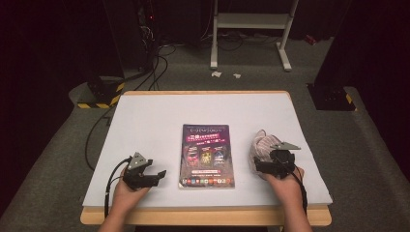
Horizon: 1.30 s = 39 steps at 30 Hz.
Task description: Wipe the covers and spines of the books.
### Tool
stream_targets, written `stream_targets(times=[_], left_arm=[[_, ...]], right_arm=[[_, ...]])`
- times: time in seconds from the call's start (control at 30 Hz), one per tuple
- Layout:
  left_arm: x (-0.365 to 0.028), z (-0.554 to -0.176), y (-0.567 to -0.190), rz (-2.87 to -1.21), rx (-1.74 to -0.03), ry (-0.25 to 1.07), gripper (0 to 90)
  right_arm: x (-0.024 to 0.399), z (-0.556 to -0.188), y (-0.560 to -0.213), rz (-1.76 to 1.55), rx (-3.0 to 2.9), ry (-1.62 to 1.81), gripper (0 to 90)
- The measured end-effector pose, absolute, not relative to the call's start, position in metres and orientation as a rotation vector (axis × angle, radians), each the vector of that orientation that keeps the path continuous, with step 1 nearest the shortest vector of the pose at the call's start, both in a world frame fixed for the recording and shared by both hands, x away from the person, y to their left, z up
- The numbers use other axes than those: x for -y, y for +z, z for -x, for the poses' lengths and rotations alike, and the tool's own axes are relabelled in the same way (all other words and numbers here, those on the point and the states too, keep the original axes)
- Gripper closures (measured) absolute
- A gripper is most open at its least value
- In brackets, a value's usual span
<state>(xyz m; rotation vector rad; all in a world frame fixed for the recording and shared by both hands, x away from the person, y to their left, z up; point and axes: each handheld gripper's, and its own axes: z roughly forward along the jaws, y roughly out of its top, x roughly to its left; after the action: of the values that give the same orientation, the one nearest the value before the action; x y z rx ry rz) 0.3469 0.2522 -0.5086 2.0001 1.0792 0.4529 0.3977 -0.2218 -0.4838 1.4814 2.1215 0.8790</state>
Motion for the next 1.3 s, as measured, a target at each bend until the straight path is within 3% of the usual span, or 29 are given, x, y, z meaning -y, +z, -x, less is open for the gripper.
stream_targets(times=[0.2, 0.37, 0.5, 0.7, 1.3], left_arm=[[-0.251, -0.346, -0.509, -2.003, -1.076, 0.458, 25.4], [-0.251, -0.345, -0.509, -2.008, -1.067, 0.456, 25.8], [-0.251, -0.346, -0.509, -2.004, -1.071, 0.451, 26.1], [-0.251, -0.347, -0.509, -2.002, -1.076, 0.441, 26.7], [-0.251, -0.347, -0.509, -2.012, -1.073, 0.443, 27.0]], right_arm=[[0.217, -0.398, -0.496, -1.477, -2.165, 0.813, 9.6], [0.212, -0.397, -0.495, -1.462, -2.168, 0.777, 20.0], [0.212, -0.396, -0.493, -1.457, -2.165, 0.793, 40.2], [0.212, -0.393, -0.493, -1.387, -2.176, 0.84, 61.4], [0.215, -0.37, -0.46, -1.305, -2.036, 1.102, 63.6]])
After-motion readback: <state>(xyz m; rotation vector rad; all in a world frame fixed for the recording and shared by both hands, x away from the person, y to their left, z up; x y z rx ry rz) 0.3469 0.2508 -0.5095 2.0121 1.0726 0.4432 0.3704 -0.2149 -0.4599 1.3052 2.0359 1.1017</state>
